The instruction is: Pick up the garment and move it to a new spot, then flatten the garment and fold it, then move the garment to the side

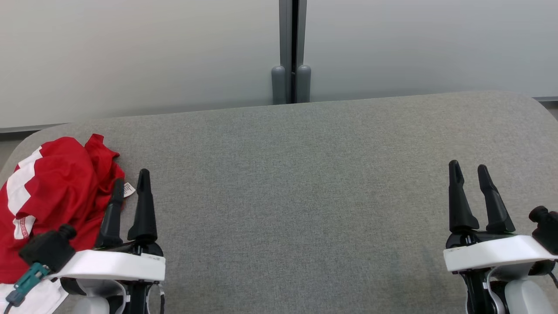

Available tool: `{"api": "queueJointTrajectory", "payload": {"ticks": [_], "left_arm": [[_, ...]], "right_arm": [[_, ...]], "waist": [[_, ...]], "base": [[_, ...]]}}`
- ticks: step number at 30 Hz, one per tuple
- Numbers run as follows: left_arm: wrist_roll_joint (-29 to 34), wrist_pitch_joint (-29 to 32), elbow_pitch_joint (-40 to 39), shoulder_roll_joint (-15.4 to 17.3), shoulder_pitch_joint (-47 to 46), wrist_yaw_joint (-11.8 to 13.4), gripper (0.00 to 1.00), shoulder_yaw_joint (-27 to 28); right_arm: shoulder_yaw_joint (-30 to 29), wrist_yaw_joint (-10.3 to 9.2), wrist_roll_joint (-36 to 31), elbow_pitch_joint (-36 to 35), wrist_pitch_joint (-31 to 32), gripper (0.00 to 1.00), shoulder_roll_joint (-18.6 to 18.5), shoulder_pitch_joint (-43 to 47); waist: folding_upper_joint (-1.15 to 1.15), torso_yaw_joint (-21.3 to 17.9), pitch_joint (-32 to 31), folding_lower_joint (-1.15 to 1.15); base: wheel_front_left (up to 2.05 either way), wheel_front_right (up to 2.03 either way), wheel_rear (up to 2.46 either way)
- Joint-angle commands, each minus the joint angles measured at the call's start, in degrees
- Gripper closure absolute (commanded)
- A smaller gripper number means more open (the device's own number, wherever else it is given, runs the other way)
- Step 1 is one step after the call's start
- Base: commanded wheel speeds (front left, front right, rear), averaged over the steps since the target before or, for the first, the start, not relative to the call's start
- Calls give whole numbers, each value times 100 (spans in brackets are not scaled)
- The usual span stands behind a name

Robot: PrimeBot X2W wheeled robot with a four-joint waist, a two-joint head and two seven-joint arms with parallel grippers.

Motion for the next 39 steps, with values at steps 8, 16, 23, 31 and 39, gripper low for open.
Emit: {"api": "queueJointTrajectory", "payload": {"ticks": [8, 16, 23, 31, 39], "left_arm": [[1147, -164, 9, 101, 9, 179, 0, -415], [1775, -287, 77, 308, 14, 453, 0, -853], [2188, -384, 292, 506, 29, 723, 0, -1167], [2523, -492, 405, 613, -40, 971, 0, -1393], [2729, -607, 346, 561, -16, 1072, 0, -1415]], "right_arm": [[163, 1, -901, 77, -188, 0, -33, -114], [299, 1, -1557, 167, -309, 0, -18, -89], [399, 1, -2006, 259, -410, 0, -5, -77], [456, 2, -2485, 291, -514, 0, 8, -99], [552, 2, -2720, 337, -629, 0, 18, -82]], "waist": [[0, -11, -5, 0], [0, -6, -21, 0], [0, -2, -24, 0], [0, -2, -5, 0], [0, -5, 18, 0]], "base": [[0, 0, 0], [0, 0, 0], [0, 0, 0], [0, 0, 0], [0, 0, 0]]}}
